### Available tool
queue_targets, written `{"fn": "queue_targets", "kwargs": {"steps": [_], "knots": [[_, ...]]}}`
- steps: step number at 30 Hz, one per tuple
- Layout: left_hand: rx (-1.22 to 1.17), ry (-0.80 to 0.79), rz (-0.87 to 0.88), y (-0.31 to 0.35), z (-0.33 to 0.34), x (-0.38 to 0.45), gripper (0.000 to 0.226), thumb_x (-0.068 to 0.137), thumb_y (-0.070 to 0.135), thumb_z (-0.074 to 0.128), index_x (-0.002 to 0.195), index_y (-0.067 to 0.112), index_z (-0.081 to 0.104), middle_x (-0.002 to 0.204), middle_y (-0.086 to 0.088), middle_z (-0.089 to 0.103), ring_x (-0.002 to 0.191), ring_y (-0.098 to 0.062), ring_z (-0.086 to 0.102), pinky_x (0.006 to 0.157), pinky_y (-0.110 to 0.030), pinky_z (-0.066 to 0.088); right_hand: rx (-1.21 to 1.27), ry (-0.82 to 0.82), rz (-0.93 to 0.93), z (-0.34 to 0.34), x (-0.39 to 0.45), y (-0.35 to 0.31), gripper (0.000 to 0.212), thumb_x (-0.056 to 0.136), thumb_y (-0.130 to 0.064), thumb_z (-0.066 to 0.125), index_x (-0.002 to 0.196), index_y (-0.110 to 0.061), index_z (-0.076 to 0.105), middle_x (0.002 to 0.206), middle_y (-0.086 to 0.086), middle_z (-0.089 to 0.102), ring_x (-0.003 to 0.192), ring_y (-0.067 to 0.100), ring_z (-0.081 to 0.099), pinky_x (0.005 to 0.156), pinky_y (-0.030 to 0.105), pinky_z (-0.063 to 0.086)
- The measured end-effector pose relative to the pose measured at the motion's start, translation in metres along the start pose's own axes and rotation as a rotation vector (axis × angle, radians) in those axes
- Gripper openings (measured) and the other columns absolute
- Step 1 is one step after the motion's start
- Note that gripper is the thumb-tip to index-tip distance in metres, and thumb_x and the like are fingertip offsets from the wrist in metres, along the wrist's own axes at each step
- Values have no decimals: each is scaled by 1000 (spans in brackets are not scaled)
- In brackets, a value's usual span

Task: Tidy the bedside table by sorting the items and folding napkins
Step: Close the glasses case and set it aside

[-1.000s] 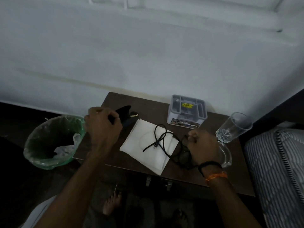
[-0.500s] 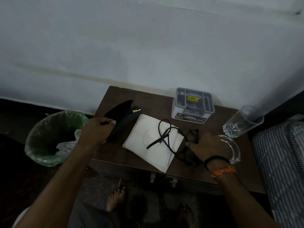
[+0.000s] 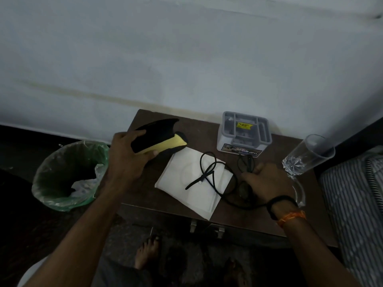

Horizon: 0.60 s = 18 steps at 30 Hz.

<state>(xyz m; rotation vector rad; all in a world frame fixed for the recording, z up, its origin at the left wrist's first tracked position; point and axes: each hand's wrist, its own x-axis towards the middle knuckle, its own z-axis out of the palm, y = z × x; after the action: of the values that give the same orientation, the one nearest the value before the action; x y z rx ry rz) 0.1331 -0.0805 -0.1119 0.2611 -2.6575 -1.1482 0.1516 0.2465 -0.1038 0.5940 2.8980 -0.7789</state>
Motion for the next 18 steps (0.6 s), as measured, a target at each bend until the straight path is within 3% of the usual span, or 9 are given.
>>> {"fn": "queue_targets", "kwargs": {"steps": [5, 9, 11, 14, 18], "knots": [[-94, 14, 129, 2, 0, 5, 74, 63, 35, 90, 130, 25, 61, 124, -5, 52, 107, -9, 50, 82, -12, 41, 149, 64, -44, -8, -1, -3, 17, 72, -37, 74, 74, -22, 66, 78, -3, 68, 80, 22, 62, 70, 30, 43], [-181, -32, 186, 7, 0, 7, 79, 57, 47, 88, 129, 33, 60, 123, 3, 52, 105, 4, 52, 83, -3, 40, 271, 139, -97, -14, -6, -12, 19, 74, -37, 77, 76, -23, 64, 75, -7, 67, 79, 20, 63, 70, 31, 45], [-216, -62, 237, 11, 1, 6, 83, 54, 50, 88, 130, 34, 60, 122, 5, 51, 107, 12, 49, 83, 0, 41, 243, 264, -210, -19, -10, -19, 18, 78, -33, 74, 74, -23, 59, 72, -7, 63, 77, 21, 61, 71, 32, 46], [-182, -85, 356, 19, 3, 4, 82, 57, 47, 90, 132, 33, 59, 125, 9, 48, 115, 8, 48, 85, -4, 43, 189, 469, -454, -27, -14, -34, 11, 83, -23, 71, 85, -15, 63, 76, 2, 66, 75, 24, 62, 71, 35, 51], [-192, -151, 521, 32, 10, 0, 80, 61, 39, 91, 133, 25, 58, 134, 1, 45, 125, 2, 44, 94, -9, 43, 49, 549, -726, -28, -20, -53, 25, 85, -21, 65, 107, -11, 71, 96, 6, 71, 89, 27, 62, 81, 30, 41]]}}
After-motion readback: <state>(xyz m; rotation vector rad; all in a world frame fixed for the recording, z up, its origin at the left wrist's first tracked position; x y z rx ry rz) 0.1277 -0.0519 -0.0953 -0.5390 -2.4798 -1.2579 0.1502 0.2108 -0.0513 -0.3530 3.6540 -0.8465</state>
